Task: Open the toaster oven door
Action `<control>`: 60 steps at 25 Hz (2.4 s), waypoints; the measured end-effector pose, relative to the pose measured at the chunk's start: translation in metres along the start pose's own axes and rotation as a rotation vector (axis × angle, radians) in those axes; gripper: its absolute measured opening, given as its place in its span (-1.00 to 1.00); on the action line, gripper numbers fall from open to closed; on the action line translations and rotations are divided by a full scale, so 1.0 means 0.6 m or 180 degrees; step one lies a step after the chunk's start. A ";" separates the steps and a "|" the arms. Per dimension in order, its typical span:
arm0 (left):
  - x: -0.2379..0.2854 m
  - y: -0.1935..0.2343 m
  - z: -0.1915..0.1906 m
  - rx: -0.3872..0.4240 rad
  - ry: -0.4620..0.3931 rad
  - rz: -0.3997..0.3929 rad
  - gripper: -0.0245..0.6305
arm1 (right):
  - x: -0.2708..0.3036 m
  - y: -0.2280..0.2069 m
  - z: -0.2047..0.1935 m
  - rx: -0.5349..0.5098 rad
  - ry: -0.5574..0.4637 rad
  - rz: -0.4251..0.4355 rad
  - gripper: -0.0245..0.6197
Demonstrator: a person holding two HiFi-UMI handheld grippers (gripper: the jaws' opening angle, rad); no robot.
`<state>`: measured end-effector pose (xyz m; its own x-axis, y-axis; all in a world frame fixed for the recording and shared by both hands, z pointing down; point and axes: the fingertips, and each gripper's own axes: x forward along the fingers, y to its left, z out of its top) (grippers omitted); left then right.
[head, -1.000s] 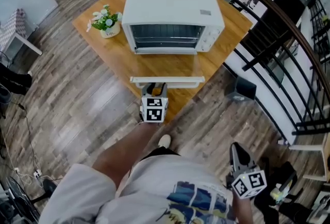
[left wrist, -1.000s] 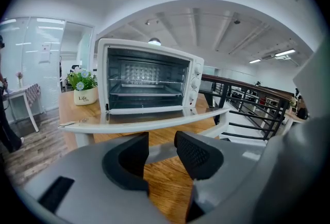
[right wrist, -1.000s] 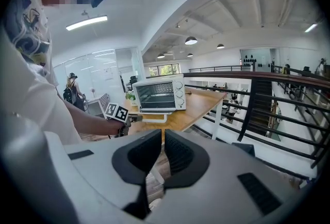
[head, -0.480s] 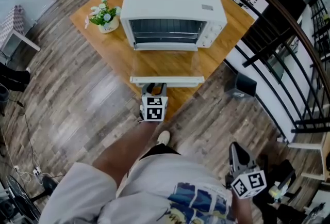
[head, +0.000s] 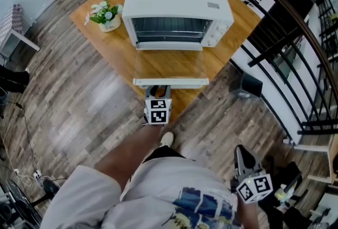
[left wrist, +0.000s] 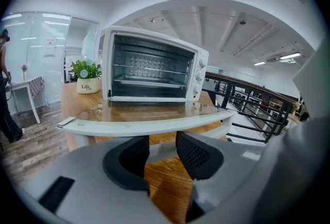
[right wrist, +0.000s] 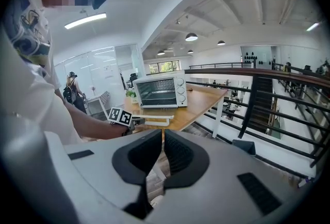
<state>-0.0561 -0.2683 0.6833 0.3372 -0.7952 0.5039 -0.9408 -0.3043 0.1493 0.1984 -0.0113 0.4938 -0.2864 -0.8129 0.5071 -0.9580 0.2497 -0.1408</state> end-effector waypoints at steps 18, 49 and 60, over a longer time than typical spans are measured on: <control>0.012 0.004 -0.023 -0.0076 -0.0099 0.0050 -0.46 | 0.004 0.006 -0.002 -0.0005 0.0057 0.0015 -0.88; 0.014 0.008 -0.030 -0.0018 -0.0094 0.0076 -0.46 | 0.013 0.021 0.007 -0.0024 -0.0046 0.0067 -0.89; 0.013 0.006 -0.029 -0.0004 -0.0086 0.0067 -0.46 | 0.014 0.029 0.010 -0.0053 -0.0066 0.0114 -0.90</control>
<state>-0.0574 -0.2664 0.7025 0.3181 -0.8153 0.4839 -0.9477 -0.2866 0.1402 0.1793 -0.0169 0.4907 -0.3208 -0.8139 0.4844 -0.9469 0.2873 -0.1443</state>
